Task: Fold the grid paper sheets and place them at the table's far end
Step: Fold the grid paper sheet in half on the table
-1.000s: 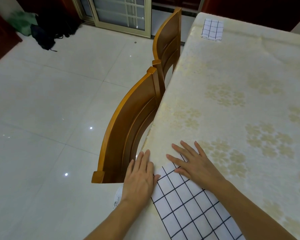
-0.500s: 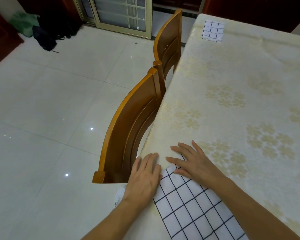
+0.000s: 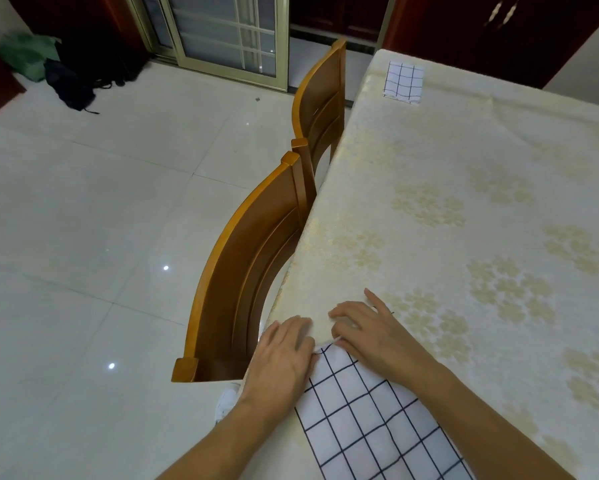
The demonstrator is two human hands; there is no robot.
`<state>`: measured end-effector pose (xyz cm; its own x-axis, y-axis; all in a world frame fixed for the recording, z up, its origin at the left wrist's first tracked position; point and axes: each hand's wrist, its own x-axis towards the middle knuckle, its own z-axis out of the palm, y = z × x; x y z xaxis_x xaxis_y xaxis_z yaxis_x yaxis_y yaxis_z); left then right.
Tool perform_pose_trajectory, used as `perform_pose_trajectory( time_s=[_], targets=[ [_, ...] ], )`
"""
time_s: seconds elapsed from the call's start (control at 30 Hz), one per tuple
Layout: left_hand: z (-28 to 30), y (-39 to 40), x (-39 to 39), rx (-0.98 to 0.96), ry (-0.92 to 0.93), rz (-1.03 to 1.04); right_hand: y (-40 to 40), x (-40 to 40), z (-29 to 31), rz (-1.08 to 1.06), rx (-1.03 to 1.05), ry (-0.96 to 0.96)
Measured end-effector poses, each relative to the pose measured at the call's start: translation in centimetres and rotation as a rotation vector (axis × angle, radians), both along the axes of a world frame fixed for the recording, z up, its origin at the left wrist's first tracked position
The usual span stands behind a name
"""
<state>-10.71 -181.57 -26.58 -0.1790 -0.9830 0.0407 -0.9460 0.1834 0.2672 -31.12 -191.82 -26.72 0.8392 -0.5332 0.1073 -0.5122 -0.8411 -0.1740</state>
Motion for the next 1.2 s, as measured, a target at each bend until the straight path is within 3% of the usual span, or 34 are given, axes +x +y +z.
perform_pose_trajectory(
  time_s=[0.37, 0.77, 1.0, 1.2],
  targets=[
    [3.5, -3.0, 1.5, 0.024, -0.089, -0.192, 0.0, -0.8, 1.6, -0.167, -0.009, 0.048],
    [7.8, -10.3, 0.4, -0.083, -0.014, -0.358, -0.2, -1.0, 7.3, -0.592, -0.200, 0.035],
    [15.0, -12.1, -1.4, -0.249, -0.014, -0.424, 0.9, -2.5, 14.8, -0.738, -0.360, -0.074],
    [22.7, -8.1, -2.9, -0.416, -0.033, -0.408, 4.3, -3.8, 22.4, -0.739, -0.513, -0.199]
  ],
)
